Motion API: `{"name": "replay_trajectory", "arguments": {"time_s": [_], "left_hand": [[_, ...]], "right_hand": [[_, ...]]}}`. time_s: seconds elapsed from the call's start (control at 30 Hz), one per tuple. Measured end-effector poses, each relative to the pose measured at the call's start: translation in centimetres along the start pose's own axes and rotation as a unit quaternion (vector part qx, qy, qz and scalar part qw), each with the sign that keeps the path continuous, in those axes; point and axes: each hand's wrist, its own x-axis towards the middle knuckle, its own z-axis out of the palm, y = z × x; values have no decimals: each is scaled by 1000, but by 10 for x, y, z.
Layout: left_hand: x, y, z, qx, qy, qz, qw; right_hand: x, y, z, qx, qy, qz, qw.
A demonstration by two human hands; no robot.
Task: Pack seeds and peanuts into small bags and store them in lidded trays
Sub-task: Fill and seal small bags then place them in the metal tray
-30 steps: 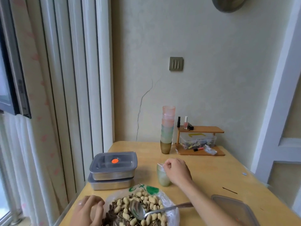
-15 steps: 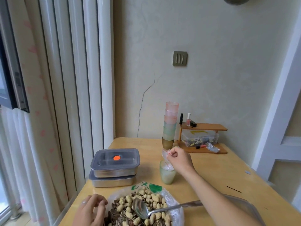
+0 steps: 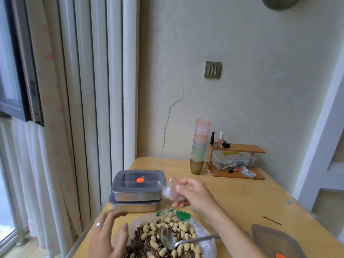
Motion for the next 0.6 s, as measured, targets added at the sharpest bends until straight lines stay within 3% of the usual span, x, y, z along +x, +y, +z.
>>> {"name": "replay_trajectory", "arguments": {"time_s": [0.1, 0.2, 0.27, 0.43, 0.6], "left_hand": [[11, 36, 0, -80, -74, -1, 994], [24, 65, 14, -216, -202, -120, 948], [34, 69, 25, -263, -241, -182, 917], [43, 50, 36, -295, -188, -287, 892], [38, 41, 36, -351, -136, -299, 877]], "right_hand": [[-27, -4, 20, 89, -120, 30, 988], [-32, 3, 36, 152, -131, 32, 979], [-26, 8, 41, 189, -104, 39, 976], [-8, 17, 36, 170, 9, 51, 984], [2, 19, 19, 140, -47, 70, 987]]}}
